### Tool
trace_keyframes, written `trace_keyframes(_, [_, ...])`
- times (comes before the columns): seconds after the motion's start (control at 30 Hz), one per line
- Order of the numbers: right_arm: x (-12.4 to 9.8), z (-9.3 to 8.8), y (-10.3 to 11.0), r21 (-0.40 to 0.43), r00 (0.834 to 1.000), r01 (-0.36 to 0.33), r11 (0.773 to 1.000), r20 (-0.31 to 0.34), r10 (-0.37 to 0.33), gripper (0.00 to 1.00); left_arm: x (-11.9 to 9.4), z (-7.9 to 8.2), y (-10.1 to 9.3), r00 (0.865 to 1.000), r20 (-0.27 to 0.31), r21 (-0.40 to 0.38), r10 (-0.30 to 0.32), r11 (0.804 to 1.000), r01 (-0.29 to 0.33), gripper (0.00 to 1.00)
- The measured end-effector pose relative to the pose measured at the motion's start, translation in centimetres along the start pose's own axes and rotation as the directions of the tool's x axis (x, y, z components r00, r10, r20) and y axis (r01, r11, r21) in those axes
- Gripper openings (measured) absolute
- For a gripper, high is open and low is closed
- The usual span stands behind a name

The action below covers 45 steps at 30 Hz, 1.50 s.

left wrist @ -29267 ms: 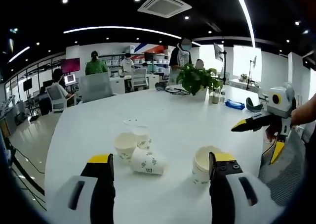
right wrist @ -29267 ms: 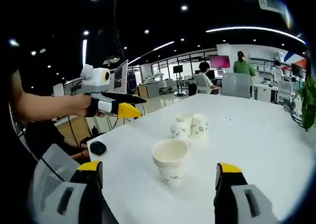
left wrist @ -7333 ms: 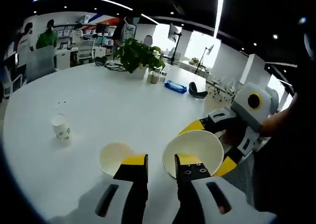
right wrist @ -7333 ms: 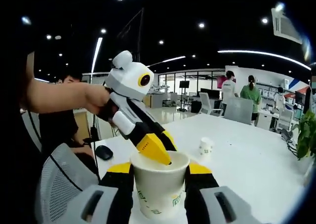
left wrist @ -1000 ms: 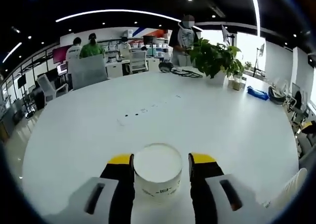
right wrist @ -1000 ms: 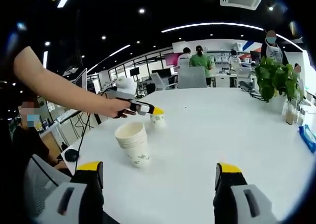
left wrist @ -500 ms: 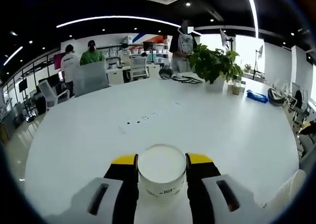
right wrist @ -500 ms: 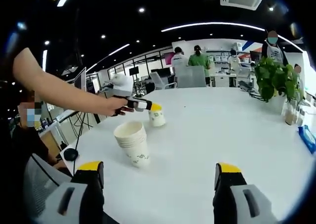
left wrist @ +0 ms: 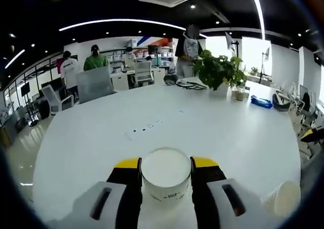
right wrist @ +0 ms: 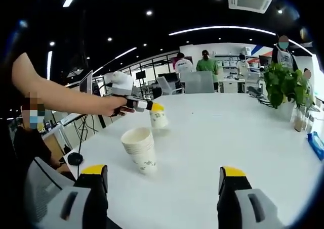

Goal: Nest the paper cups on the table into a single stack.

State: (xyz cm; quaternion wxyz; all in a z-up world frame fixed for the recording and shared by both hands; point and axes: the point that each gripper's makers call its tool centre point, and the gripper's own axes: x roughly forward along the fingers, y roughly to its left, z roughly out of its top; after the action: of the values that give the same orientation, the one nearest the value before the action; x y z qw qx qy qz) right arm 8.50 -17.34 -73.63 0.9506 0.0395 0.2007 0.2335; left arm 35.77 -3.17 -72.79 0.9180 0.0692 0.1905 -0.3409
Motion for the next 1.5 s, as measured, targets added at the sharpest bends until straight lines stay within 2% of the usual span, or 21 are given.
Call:
trace_keyframes(0.13, [0.0,0.2,0.3,-0.011,1.000,-0.009,1.000,0.007,0.009,0.91,-1.4,0.7,-0.3,1.000,0.013,0.004,0.005,1.000,-0.005,0.36])
trace_keyframes(0.4, [-0.1,0.6,0.8,-0.026,0.999,-0.031,0.999,0.023,0.032,0.90,-4.6,4.0,-1.1,0.996,0.090,-0.040,0.028,0.999,-0.025,0.36])
trace_keyframes(0.6, [-0.1,1.0,1.6,-0.027,0.997,-0.069,0.997,0.041,0.070,0.89,-6.6,5.1,-1.9,0.993,0.113,-0.047,0.022,0.999,-0.017,0.36])
trace_keyframes(0.83, [0.0,1.1,3.0,-0.087,0.992,-0.115,0.989,0.035,0.119,0.87,-10.0,6.6,-5.4,0.987,0.158,-0.084,-0.021,0.996,0.034,0.35])
trace_keyframes(1.07, [0.1,1.3,4.5,-0.133,0.983,-0.175,0.976,0.037,0.181,0.81,-12.4,6.6,-8.2,0.983,0.164,-0.062,-0.087,0.993,0.098,0.35])
trace_keyframes(1.1, [0.0,1.4,4.5,-0.134,0.982,-0.176,0.975,0.038,0.183,0.80,-12.5,6.5,-8.1,0.982,0.165,-0.063,-0.091,0.993,0.102,0.35])
trace_keyframes(1.27, [0.1,2.8,5.1,-0.120,0.974,-0.204,0.972,0.071,0.213,0.75,-13.9,6.8,-10.0,0.976,0.174,-0.066,-0.128,0.988,0.142,0.35])
trace_keyframes(1.5, [0.9,4.8,5.5,-0.080,0.959,-0.252,0.965,0.111,0.259,0.68,-15.0,6.3,-12.1,0.967,0.176,-0.057,-0.182,0.979,0.195,0.35])
